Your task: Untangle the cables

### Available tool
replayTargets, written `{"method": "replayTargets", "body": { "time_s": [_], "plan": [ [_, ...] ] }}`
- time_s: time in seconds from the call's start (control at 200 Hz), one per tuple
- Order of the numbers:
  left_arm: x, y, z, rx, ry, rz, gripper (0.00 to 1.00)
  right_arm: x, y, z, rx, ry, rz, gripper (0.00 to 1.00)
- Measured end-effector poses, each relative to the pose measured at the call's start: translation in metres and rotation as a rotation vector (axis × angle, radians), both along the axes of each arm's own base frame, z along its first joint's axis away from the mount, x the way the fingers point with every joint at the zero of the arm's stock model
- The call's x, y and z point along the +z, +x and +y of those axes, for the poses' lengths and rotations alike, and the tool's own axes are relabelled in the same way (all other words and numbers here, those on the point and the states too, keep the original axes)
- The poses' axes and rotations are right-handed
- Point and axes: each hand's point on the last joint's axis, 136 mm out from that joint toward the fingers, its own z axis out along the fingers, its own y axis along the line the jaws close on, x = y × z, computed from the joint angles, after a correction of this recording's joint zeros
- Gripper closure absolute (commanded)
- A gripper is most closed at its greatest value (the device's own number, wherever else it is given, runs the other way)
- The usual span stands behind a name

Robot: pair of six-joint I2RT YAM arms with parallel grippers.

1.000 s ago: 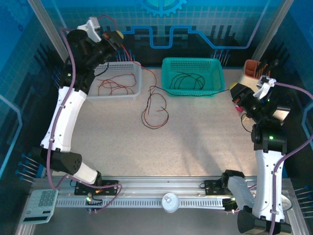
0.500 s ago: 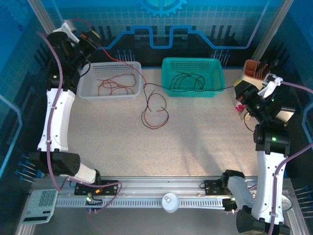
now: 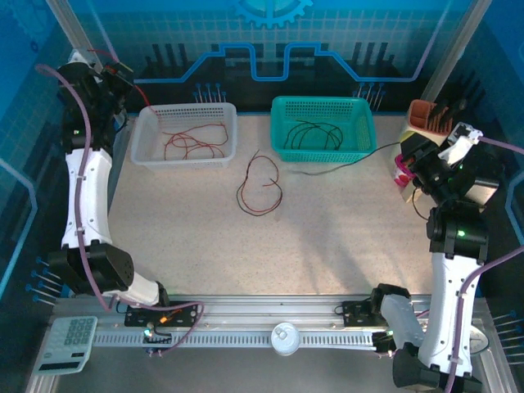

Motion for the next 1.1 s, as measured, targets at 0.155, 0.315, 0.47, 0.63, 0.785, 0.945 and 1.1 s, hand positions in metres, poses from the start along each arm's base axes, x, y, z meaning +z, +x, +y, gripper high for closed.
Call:
{"method": "replayTargets", "body": {
  "time_s": [0.155,0.315,0.47,0.63,0.785,0.945,1.1],
  "plan": [
    [-0.010,0.014,0.006,0.006,-0.018,0.002,1.00,0.005,0.006,-0.012,-0.036,0.000,0.000,1.00],
    [-0.024,0.028,0.007,-0.003,-0.043,0.016,1.00,0.008,0.010,-0.012,-0.029,-0.001,-0.006,1.00],
    [-0.026,0.039,0.004,-0.035,-0.057,-0.003,1.00,0.008,0.011,-0.010,-0.017,0.001,-0.006,1.00],
    [-0.023,0.049,0.000,-0.075,-0.056,-0.046,1.00,0.011,0.014,-0.007,0.005,0.017,-0.012,1.00],
    [-0.032,0.062,-0.001,-0.102,-0.029,-0.052,1.00,0.020,0.019,-0.004,0.035,0.042,-0.035,1.00],
    [-0.047,0.078,0.001,-0.122,0.036,-0.034,1.00,0.028,0.021,0.000,0.063,0.073,-0.058,1.00],
    [-0.058,0.091,0.004,-0.132,0.114,-0.025,1.00,0.030,0.026,0.001,0.078,0.093,-0.065,1.00]
  ]
}}
